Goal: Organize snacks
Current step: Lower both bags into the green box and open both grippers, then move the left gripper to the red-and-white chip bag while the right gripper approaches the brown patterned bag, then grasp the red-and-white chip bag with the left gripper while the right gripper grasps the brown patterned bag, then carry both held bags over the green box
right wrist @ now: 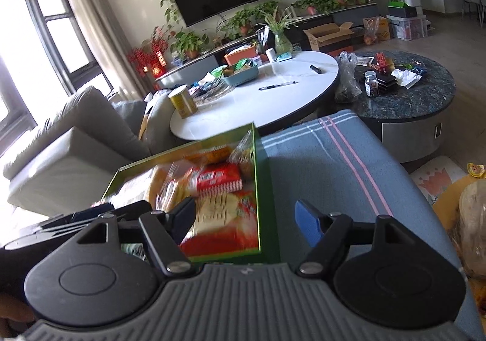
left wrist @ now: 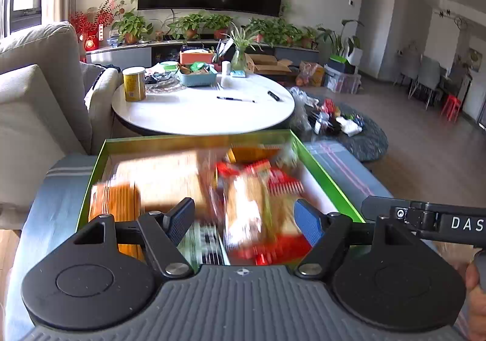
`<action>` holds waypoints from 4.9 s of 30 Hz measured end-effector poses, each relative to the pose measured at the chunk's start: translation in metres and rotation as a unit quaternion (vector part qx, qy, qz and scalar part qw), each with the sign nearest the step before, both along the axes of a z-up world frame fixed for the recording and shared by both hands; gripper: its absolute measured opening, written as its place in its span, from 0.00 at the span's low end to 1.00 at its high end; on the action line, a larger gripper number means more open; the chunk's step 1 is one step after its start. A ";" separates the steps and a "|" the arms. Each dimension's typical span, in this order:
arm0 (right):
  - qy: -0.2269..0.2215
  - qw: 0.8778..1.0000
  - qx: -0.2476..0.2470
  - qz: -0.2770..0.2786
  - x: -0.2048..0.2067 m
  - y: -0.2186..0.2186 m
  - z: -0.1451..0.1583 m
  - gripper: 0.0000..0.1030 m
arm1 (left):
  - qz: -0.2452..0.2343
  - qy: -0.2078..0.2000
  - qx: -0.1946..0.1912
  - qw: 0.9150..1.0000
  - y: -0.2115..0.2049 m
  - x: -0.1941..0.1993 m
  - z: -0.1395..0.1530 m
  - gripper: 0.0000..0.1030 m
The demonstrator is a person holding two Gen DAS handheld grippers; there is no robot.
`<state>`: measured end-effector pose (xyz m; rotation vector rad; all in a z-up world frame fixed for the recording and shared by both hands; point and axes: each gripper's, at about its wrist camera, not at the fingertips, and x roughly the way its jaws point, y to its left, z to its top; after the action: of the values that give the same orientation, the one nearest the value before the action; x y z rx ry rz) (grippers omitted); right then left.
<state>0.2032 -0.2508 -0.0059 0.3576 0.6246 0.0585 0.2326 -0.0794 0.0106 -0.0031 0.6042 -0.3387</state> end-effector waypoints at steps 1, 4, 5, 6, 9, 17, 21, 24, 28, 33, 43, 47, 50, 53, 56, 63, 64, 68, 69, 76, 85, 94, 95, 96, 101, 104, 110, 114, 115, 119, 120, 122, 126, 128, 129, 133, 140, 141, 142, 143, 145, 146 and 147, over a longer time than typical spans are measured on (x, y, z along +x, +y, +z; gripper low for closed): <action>0.001 1.000 -0.006 0.005 -0.006 0.002 0.000 0.78 | -0.001 0.001 0.003 1.000 0.000 -0.008 -0.001 0.68; 0.005 1.000 -0.010 0.014 -0.022 0.004 0.000 0.78 | -0.006 0.009 0.006 1.000 0.003 -0.032 -0.007 0.68; 0.007 1.000 -0.011 0.016 -0.027 0.004 0.001 0.78 | -0.008 0.014 0.004 1.000 0.005 -0.040 -0.008 0.68; 0.007 1.000 -0.012 0.018 -0.032 0.004 0.002 0.78 | -0.011 0.017 0.001 1.000 0.008 -0.050 -0.009 0.68; 0.006 1.000 -0.012 0.023 -0.047 0.005 0.006 0.78 | -0.033 0.024 0.001 0.999 0.013 -0.084 -0.013 0.68; 0.003 0.999 -0.013 0.030 -0.078 0.002 0.011 0.78 | -0.182 0.034 0.047 0.982 0.011 -0.169 -0.030 0.72; 0.005 0.999 -0.017 0.030 -0.090 0.001 0.009 0.78 | -0.248 0.029 0.057 0.967 0.001 -0.195 -0.039 0.72; 0.010 0.999 -0.017 0.027 -0.096 0.000 0.007 0.78 | -0.280 0.035 0.062 0.957 -0.017 -0.206 -0.047 0.72; 0.015 0.999 -0.020 0.027 -0.102 0.000 0.003 0.78 | -0.298 0.039 0.076 0.951 -0.042 -0.211 -0.060 0.72; 0.025 0.999 -0.023 0.027 -0.106 -0.004 -0.005 0.78 | -0.280 0.057 0.090 0.954 -0.059 -0.203 -0.075 0.57; 0.051 0.993 -0.061 0.084 -0.106 -0.004 -0.019 0.78 | -0.189 0.052 0.070 0.978 -0.017 -0.188 -0.062 0.49; 0.061 0.966 -0.168 0.189 -0.105 0.005 -0.030 0.81 | -0.120 0.062 0.046 0.990 0.015 -0.176 -0.058 0.49; 0.072 0.944 -0.233 0.223 -0.107 0.006 -0.042 0.81 | -0.086 0.061 0.029 0.994 0.031 -0.173 -0.053 0.49; 0.073 0.923 -0.262 0.272 -0.112 0.006 -0.049 0.81 | -0.074 0.056 0.013 0.996 0.039 -0.172 -0.049 0.49; 0.076 0.912 -0.269 0.301 -0.111 0.010 -0.052 0.84 | -0.073 0.050 0.008 0.996 0.043 -0.174 -0.046 0.49; 0.074 0.889 -0.270 0.363 -0.114 0.015 -0.041 0.85 | -0.075 0.054 0.007 0.996 0.047 -0.177 -0.047 0.49; 0.077 0.881 -0.274 0.377 -0.116 0.016 -0.040 0.85 | -0.073 0.056 0.005 0.996 0.048 -0.177 -0.048 0.49; 0.098 0.846 -0.319 0.416 -0.119 0.023 -0.045 0.84 | -0.068 0.060 -0.006 0.996 0.050 -0.175 -0.049 0.49; 0.104 0.840 -0.330 0.417 -0.118 0.025 -0.048 0.85 | -0.068 0.060 -0.007 0.996 0.049 -0.175 -0.049 0.49; 0.122 0.866 -0.305 0.376 -0.090 0.028 -0.064 0.83 | -0.067 0.055 -0.010 0.996 0.052 -0.177 -0.048 0.49; 0.123 0.907 -0.258 0.308 -0.097 0.028 -0.058 0.61 | -0.055 0.056 -0.022 0.997 0.061 -0.176 -0.050 0.50; 0.138 0.945 -0.208 0.212 -0.101 0.026 -0.060 0.59 | -0.056 0.059 -0.024 0.996 0.058 -0.177 -0.052 0.50; 0.137 0.949 -0.218 0.181 -0.102 0.030 -0.058 0.58 | -0.055 0.058 -0.025 0.997 0.058 -0.176 -0.051 0.50; 0.127 0.953 -0.221 0.165 -0.105 0.034 -0.055 0.58 | -0.052 0.058 -0.026 0.997 0.059 -0.176 -0.051 0.50; 0.073 0.971 -0.167 0.157 -0.111 0.049 -0.031 0.58 | -0.045 0.055 -0.028 0.997 0.062 -0.175 -0.048 0.50; 0.049 0.972 -0.166 0.155 -0.111 0.060 -0.022 0.58 | -0.042 0.051 -0.033 0.997 0.065 -0.176 -0.046 0.50; 0.036 0.978 -0.147 0.143 -0.108 0.069 -0.016 0.58 | -0.032 0.044 -0.037 0.998 0.072 -0.174 -0.041 0.50; 0.023 0.983 -0.134 0.125 -0.105 0.069 -0.011 0.58 | -0.026 0.036 -0.043 0.998 0.074 -0.168 -0.033 0.50; 0.020 0.984 -0.131 0.120 -0.103 0.069 -0.009 0.58 | -0.025 0.033 -0.044 0.998 0.074 -0.167 -0.031 0.50; 0.012 0.988 -0.114 0.105 -0.094 0.066 -0.006 0.58 | -0.023 0.021 -0.049 0.998 0.073 -0.156 -0.023 0.50; 0.011 0.989 -0.111 0.102 -0.092 0.066 -0.006 0.58 | -0.022 0.018 -0.052 0.998 0.073 -0.153 -0.021 0.50; 0.010 0.990 -0.106 0.097 -0.085 0.065 -0.005 0.58 | -0.019 0.014 -0.055 0.998 0.073 -0.145 -0.017 0.50; 0.003 0.991 -0.097 0.090 -0.071 0.065 -0.001 0.58 | -0.013 0.005 -0.050 0.999 0.067 -0.123 -0.008 0.50; -0.006 0.992 -0.093 0.090 -0.063 0.066 0.004 0.58 | -0.014 0.001 -0.049 0.999 0.063 -0.109 -0.003 0.50; -0.012 0.992 -0.092 0.089 -0.057 0.067 0.007 0.58 | -0.014 0.000 -0.048 0.999 0.060 -0.101 -0.001 0.50; -0.019 0.994 -0.077 0.073 -0.033 0.061 0.014 0.58 | -0.006 -0.009 -0.041 0.999 0.050 -0.070 0.005 0.50; -0.017 0.998 -0.051 0.042 0.011 0.048 0.016 0.58 | 0.004 -0.012 -0.043 0.999 0.041 -0.017 0.007 0.50; -0.016 0.998 -0.050 0.042 0.017 0.047 0.015 0.58 | 0.005 -0.011 -0.043 0.999 0.040 -0.011 0.006 0.50; -0.015 0.998 -0.051 0.042 0.022 0.047 0.014 0.58 | 0.005 -0.010 -0.043 0.999 0.039 -0.004 0.005 0.50; -0.013 0.998 -0.051 0.042 0.027 0.047 0.012 0.58 | 0.006 -0.009 -0.043 0.999 0.038 0.002 0.003 0.50; -0.009 0.998 -0.052 0.043 0.036 0.047 0.009 0.58 | 0.007 -0.005 -0.042 0.999 0.036 0.012 -0.002 0.50; -0.006 0.998 -0.052 0.043 0.040 0.048 0.006 0.58 | 0.008 -0.003 -0.042 0.999 0.036 0.017 -0.005 0.50; -0.003 0.998 -0.051 0.043 0.044 0.048 0.004 0.58 | 0.008 0.000 -0.041 0.999 0.035 0.022 -0.008 0.50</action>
<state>0.2477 -0.2031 -0.0021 0.2326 0.6335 0.1098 0.2550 -0.0442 0.0029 -0.0868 0.5895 -0.3481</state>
